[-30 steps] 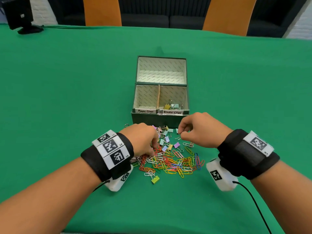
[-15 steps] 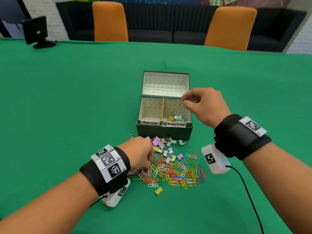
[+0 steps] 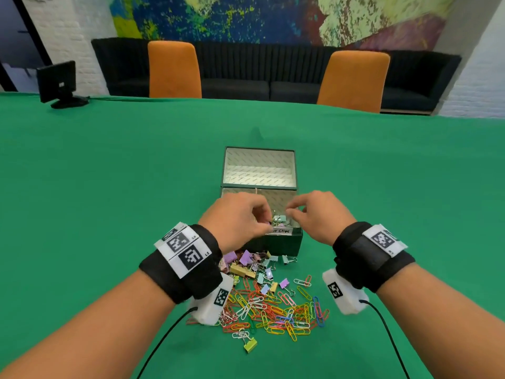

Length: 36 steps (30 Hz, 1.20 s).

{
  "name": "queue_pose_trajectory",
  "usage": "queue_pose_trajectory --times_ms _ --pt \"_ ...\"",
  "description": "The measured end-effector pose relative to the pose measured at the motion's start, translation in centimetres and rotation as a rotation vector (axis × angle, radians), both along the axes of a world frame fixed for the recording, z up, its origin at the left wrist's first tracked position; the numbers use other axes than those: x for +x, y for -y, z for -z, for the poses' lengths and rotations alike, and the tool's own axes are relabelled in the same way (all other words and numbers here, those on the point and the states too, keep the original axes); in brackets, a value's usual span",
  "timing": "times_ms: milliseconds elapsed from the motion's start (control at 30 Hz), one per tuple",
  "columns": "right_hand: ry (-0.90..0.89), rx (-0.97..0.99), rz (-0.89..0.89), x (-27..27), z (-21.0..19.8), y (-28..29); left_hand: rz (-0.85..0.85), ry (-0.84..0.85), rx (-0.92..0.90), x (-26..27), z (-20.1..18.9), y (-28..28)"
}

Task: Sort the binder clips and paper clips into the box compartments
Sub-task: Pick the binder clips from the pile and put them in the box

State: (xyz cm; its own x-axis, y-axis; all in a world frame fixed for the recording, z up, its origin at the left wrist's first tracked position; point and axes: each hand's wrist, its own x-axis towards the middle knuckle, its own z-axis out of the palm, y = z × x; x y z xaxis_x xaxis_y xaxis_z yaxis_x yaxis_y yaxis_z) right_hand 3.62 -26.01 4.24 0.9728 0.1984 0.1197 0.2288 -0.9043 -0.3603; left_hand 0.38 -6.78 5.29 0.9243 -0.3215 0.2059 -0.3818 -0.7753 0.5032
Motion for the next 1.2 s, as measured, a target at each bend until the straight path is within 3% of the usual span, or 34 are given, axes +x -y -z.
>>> queue_pose_trajectory --times_ms 100,200,333,533,733,1000,1200 --pt "0.086 0.088 0.03 -0.9 0.2 0.7 -0.07 0.105 -0.117 1.5 -0.3 1.3" --pt "0.097 0.155 0.022 -2.1 0.6 1.3 -0.116 0.171 -0.08 3.5 0.1 2.4" --pt "0.034 0.116 -0.04 -3.6 1.7 1.6 -0.125 0.065 0.003 5.6 1.5 2.7" --pt "-0.233 -0.096 -0.212 -4.4 3.1 1.2 0.073 -0.013 0.068 3.4 2.5 2.7" --pt "-0.362 -0.232 -0.263 -3.9 4.4 0.0 0.2 -0.306 0.248 0.3 4.0 1.2" --pt "-0.352 -0.285 -0.249 -4.2 5.4 -1.0 0.196 -0.299 0.553 -1.7 5.5 1.5" --pt "-0.33 -0.209 -0.234 -4.7 5.5 -0.2 0.219 -0.237 0.594 -2.2 5.7 1.6"
